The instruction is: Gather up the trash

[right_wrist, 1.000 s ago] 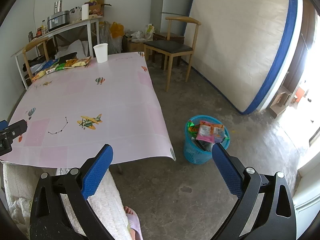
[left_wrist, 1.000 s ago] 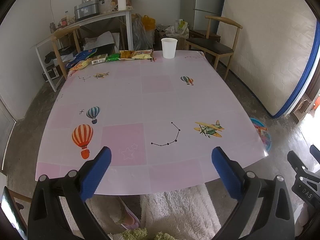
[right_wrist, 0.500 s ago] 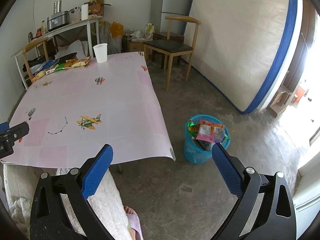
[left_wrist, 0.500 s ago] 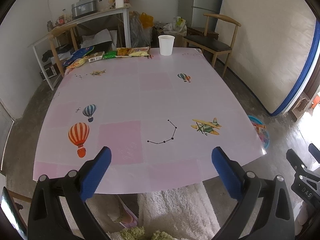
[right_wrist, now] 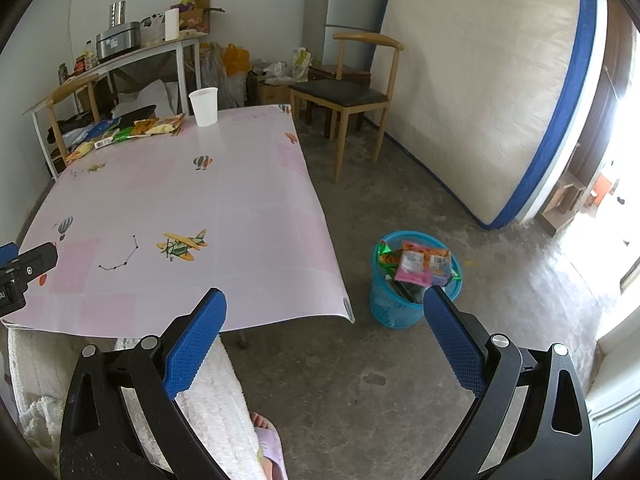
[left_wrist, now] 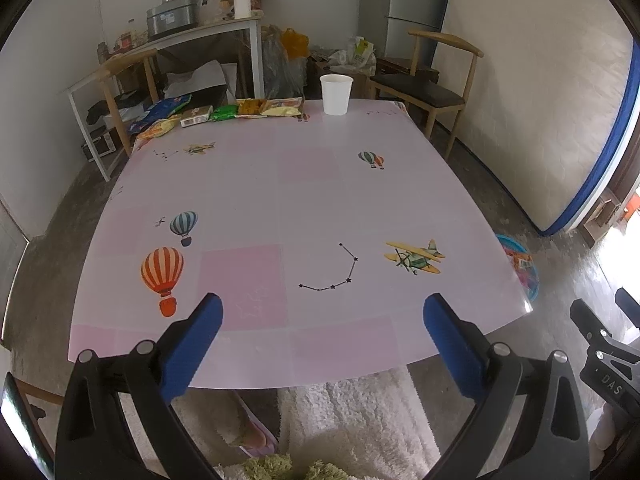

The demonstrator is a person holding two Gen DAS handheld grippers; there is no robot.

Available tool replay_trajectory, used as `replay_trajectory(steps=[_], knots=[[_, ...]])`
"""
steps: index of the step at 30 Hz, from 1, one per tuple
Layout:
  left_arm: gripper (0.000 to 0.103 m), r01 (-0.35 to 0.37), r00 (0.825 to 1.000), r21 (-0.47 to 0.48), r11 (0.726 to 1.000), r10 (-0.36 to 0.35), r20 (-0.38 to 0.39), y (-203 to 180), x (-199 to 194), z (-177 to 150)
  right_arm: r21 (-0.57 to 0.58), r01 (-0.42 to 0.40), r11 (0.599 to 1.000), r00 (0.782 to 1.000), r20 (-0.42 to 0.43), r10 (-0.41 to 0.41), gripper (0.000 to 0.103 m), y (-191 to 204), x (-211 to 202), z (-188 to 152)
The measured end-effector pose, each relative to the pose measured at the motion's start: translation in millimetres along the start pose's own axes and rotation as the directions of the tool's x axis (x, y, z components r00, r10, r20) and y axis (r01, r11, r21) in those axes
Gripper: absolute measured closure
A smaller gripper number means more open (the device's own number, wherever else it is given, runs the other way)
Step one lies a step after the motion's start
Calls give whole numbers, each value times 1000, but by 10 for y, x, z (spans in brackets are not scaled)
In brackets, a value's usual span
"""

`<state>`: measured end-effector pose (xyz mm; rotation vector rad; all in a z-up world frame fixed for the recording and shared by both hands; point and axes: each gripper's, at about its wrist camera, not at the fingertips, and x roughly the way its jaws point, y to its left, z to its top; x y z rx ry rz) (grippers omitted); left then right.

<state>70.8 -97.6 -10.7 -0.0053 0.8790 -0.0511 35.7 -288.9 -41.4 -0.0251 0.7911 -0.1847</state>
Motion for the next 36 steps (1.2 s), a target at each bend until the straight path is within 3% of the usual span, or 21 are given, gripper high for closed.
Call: replay_trajectory(steps=[36], knots=[[5,-52,999,-79,996,53,14,348,-86,-29,-20,-23,1000,1000,5,24,9,216,-53,32]])
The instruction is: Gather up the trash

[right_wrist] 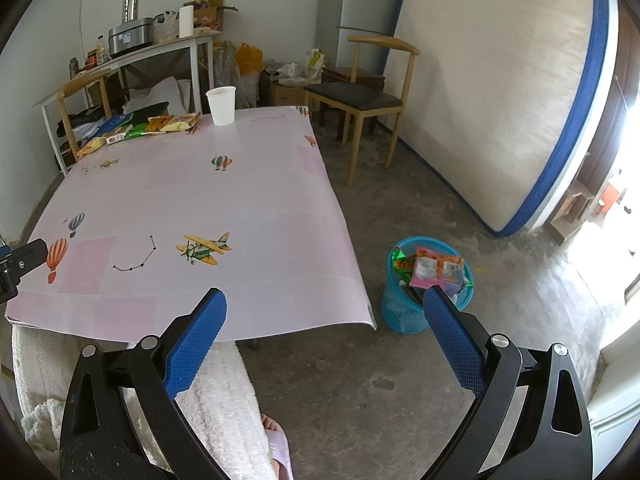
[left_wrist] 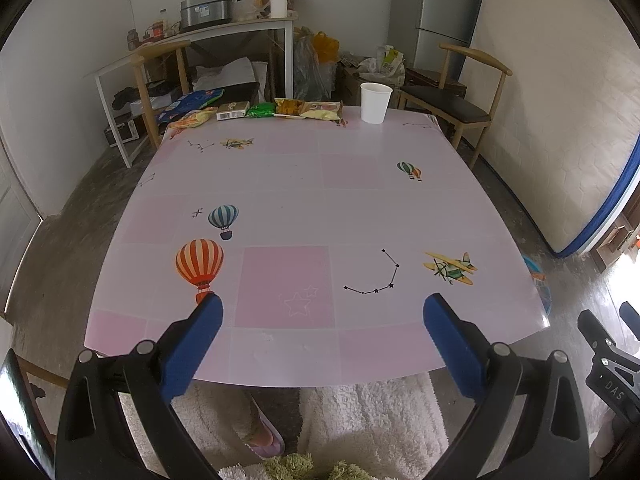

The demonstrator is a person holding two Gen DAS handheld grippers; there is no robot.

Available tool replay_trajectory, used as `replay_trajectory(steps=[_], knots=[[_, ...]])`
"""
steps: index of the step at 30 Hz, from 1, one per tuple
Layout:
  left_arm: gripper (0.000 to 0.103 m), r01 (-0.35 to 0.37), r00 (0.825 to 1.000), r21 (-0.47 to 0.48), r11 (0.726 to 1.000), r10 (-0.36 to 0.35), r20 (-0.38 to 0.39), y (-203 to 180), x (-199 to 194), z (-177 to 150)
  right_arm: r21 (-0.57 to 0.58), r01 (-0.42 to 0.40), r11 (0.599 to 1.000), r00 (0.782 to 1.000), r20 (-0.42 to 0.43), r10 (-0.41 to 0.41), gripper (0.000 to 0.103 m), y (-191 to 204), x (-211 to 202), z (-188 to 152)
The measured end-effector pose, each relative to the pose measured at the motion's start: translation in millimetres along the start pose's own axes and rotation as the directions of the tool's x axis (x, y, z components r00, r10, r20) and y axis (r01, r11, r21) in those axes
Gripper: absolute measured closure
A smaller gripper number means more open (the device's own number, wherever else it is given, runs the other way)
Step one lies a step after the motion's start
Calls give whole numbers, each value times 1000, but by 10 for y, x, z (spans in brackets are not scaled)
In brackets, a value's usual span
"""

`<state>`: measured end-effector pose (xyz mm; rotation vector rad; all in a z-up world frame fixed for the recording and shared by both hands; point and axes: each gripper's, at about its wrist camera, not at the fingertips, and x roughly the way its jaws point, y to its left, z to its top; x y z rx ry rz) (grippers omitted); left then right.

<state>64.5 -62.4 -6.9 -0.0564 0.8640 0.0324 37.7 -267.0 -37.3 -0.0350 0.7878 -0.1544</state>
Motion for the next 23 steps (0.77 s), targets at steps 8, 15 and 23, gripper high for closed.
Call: replay_trajectory(steps=[8,15,23], knots=[[5,2,1000,0,1000,-2,0,6,0,1,0,-1,1000,1000,1,1,9,-7,0,2],[5,1,1000,-1,1000,-1,1,12,0,0,0,-2,1000,1000,1,2,9,-11,4,4],[5,4,1000,-4,1000,-4,-5,26,-7,3,-1,-2,1000,1000,2,2,9,-16,9,2]])
